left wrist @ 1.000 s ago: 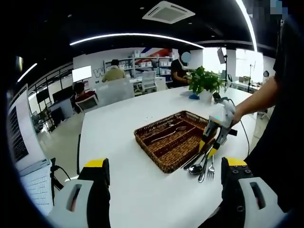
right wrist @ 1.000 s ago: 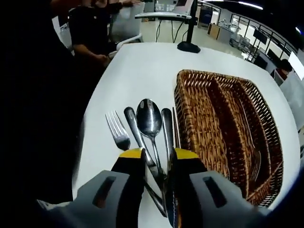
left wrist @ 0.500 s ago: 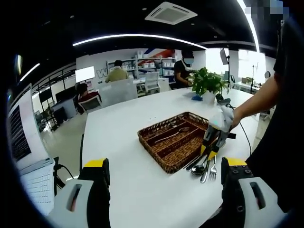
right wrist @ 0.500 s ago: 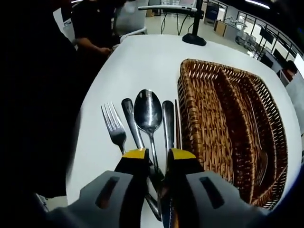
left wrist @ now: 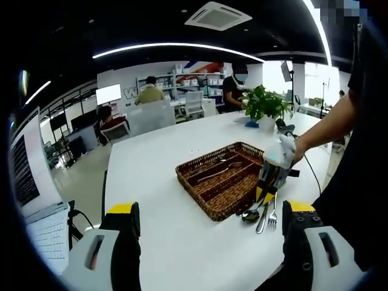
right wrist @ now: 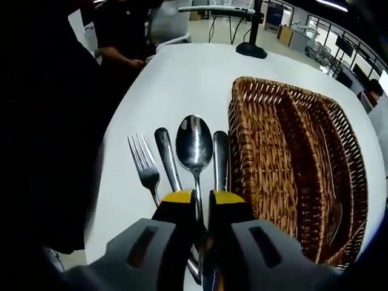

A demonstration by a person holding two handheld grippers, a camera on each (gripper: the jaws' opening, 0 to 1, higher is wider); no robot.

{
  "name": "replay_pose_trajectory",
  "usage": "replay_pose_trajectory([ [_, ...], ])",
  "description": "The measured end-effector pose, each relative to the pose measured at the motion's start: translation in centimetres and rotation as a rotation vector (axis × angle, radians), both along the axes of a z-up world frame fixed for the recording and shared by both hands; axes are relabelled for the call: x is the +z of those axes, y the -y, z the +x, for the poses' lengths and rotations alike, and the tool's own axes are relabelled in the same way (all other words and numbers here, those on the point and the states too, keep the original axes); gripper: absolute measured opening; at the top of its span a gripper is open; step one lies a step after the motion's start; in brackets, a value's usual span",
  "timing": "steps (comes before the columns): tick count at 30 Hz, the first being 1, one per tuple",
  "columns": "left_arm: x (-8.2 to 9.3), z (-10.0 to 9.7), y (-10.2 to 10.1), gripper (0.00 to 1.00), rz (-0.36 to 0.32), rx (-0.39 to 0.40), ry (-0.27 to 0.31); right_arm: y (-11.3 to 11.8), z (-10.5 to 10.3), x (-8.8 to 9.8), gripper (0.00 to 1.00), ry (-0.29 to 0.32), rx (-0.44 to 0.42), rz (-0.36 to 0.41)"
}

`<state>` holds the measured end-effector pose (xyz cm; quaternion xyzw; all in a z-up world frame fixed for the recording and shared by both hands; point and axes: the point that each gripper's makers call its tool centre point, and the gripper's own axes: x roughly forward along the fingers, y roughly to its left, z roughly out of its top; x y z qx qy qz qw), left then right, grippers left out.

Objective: Arrange the knives, forks, and spoons in their matching storage slots by inserting each utensil handle-first until every utensil is classified and aligned in the correct compartment

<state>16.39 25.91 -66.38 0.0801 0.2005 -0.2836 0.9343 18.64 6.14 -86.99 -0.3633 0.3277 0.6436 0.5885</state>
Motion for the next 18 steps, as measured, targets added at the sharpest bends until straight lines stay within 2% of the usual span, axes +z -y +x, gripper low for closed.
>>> replay_pose_trajectory([
  [2,0.07,-0.04,0.1,1.0,0.003,0.004,0.0,0.29,0.0,-0.53,0.06,0.017,0.018,-0.03],
  [3,0.14,-0.08,0.18,1.0,0.001,0.005,0.0,-0.02,0.04,-0.4,0.06,0.016,0.015,-0.006],
  [6,0.14,-0.22,0.2,1.0,0.0,0.007,0.002,0.07,-0.07,-0.33,0.05,0.013,0.018,-0.016],
  [10,-0.02,-0.48,0.09,1.0,-0.001,0.011,-0.002,0.08,-0.32,-0.35,0.03,0.018,0.078,-0.019],
  [18,-0.1,-0.41,0.14,1.0,-0.008,0.012,0.0,0.02,-0.23,-0.38,0.0,0.007,0.05,-0.048],
])
